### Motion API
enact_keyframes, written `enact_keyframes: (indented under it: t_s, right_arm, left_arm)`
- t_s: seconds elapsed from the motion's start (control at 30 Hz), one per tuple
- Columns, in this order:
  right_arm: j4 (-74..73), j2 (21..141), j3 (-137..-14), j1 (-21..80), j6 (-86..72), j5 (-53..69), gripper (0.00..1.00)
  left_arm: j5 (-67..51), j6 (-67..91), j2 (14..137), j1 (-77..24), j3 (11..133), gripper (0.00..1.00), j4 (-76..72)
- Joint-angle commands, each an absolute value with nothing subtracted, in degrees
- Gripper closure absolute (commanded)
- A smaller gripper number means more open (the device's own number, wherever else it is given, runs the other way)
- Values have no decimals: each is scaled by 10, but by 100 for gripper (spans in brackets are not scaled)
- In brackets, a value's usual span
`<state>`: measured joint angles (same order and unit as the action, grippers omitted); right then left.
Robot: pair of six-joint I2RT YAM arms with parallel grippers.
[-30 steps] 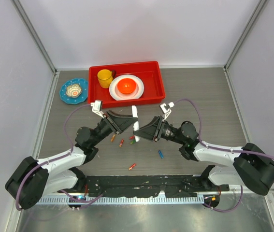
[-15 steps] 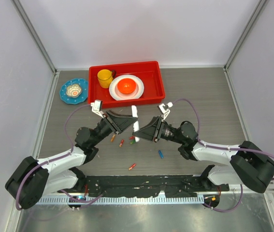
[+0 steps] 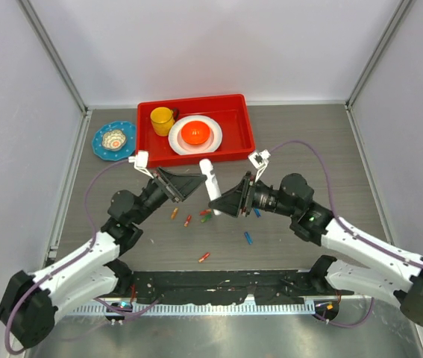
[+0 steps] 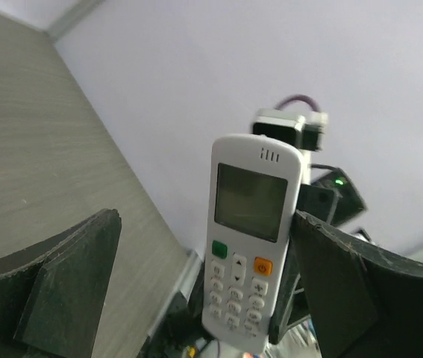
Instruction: Load the batteries into the remote control
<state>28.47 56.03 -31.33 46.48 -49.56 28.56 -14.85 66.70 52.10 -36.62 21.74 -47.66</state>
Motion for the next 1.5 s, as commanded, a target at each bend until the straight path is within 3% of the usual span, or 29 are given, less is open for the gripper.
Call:
enact_keyframes:
  t_s: [0.0, 0.1, 0.17, 0.33, 0.77, 1.47]
  right_arm:
    - [-156, 524, -468, 470, -256, 108, 80]
    - [-271, 548, -523, 485, -182, 2, 81]
    - [-290, 555, -533, 498, -168, -55, 82]
    - [-313, 583, -543, 556, -181, -173, 82]
    - [-270, 591, -543, 592, -204, -136, 82]
    - [-230, 591, -518, 598, -232, -130, 82]
  left_arm:
    - [-59, 561, 462, -357, 288, 0, -200]
    - [31, 519, 472, -357, 362, 0, -19]
    - [31, 514, 495, -358, 396, 3, 15]
    - [61, 519, 502, -414, 391, 4, -50]
    - [16, 546, 579, -458, 366, 7, -173]
    - [72, 581, 656, -512, 323, 35, -347]
